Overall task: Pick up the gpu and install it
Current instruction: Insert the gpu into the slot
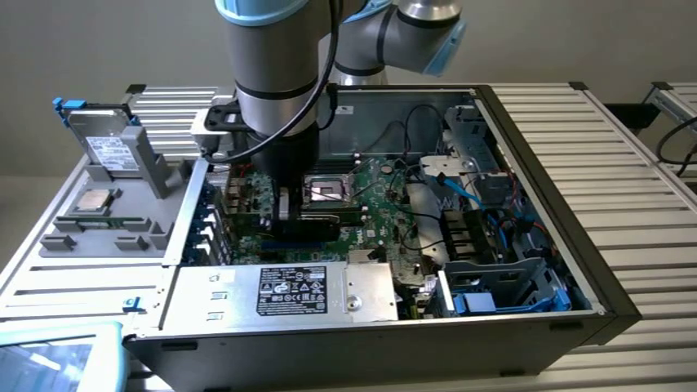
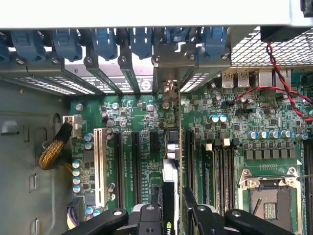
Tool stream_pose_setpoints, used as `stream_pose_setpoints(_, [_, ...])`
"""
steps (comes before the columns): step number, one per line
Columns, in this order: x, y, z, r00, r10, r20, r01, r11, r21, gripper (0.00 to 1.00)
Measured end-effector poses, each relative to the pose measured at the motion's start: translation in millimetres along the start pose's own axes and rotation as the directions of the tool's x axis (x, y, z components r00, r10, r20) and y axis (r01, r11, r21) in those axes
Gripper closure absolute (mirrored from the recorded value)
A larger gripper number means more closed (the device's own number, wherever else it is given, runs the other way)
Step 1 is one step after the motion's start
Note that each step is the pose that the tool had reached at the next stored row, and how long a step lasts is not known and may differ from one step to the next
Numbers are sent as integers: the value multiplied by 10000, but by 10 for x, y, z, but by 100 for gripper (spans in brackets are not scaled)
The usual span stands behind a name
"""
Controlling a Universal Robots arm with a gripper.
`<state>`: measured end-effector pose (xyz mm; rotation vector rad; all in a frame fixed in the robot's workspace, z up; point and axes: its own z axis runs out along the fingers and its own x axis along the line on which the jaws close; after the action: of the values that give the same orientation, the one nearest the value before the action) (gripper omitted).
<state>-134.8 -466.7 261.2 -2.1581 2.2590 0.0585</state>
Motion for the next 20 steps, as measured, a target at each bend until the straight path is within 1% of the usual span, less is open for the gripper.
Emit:
stream_pose_setpoints(4, [1,0,25,10000,0,2,0,10000,2,73])
stream_pose_setpoints(9, [1,0,34,10000,1,1,-1,10000,-2,73])
stream_pose_setpoints(14, [1,0,37,10000,-35,-1,35,10000,-31,73])
stream_pose_setpoints(20, [1,-1,34,10000,-65,-1,65,10000,-45,73])
